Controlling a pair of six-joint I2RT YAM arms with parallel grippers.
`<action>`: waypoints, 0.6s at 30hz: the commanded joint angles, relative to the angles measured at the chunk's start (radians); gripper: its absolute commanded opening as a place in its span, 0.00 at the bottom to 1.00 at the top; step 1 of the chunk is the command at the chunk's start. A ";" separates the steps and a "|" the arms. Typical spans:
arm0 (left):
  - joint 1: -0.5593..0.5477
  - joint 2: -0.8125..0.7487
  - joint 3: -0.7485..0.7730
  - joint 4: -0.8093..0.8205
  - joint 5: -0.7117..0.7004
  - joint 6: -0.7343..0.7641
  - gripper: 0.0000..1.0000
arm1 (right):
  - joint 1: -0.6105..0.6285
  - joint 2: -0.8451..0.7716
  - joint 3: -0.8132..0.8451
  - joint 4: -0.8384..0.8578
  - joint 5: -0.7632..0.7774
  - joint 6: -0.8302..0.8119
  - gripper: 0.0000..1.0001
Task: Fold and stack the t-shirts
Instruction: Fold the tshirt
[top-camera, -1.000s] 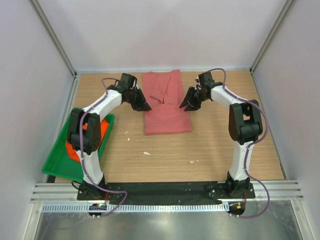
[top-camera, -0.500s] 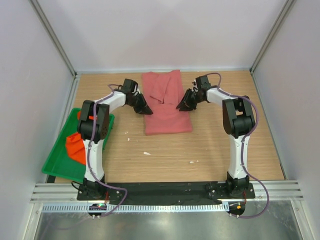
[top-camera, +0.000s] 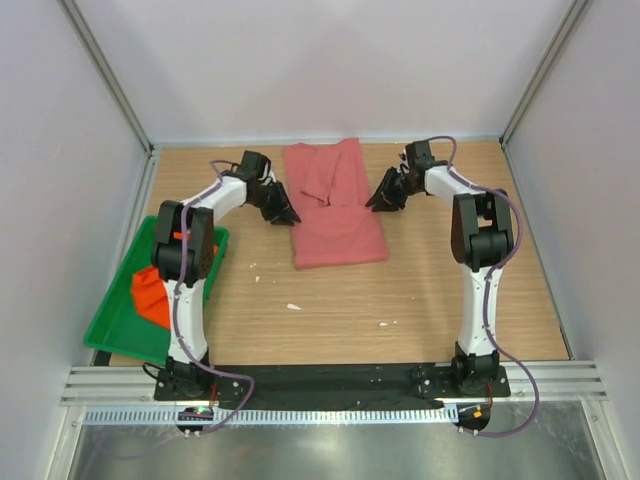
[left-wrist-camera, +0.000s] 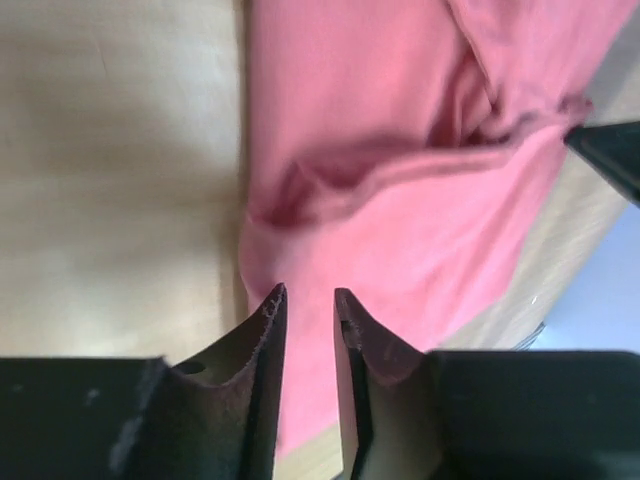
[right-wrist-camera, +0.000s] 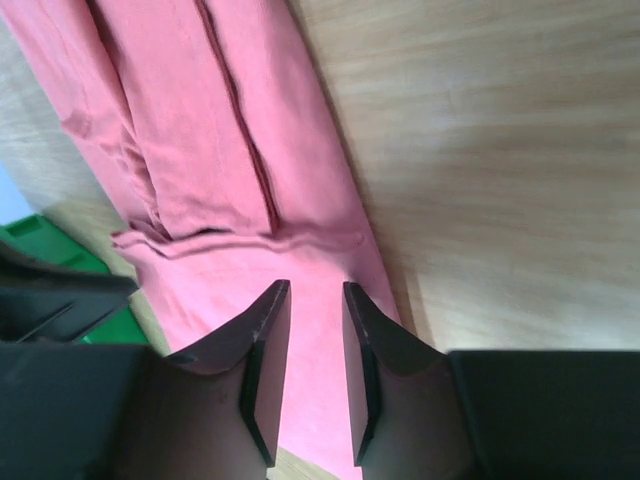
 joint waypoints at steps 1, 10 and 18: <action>-0.046 -0.201 -0.063 -0.063 -0.018 0.049 0.32 | 0.038 -0.142 0.046 -0.137 0.068 -0.107 0.34; -0.146 -0.200 -0.205 0.014 0.126 -0.028 0.20 | 0.231 -0.236 -0.131 -0.182 0.019 -0.066 0.37; -0.145 -0.142 -0.267 0.073 0.107 -0.048 0.18 | 0.271 -0.255 -0.283 -0.028 -0.047 0.063 0.35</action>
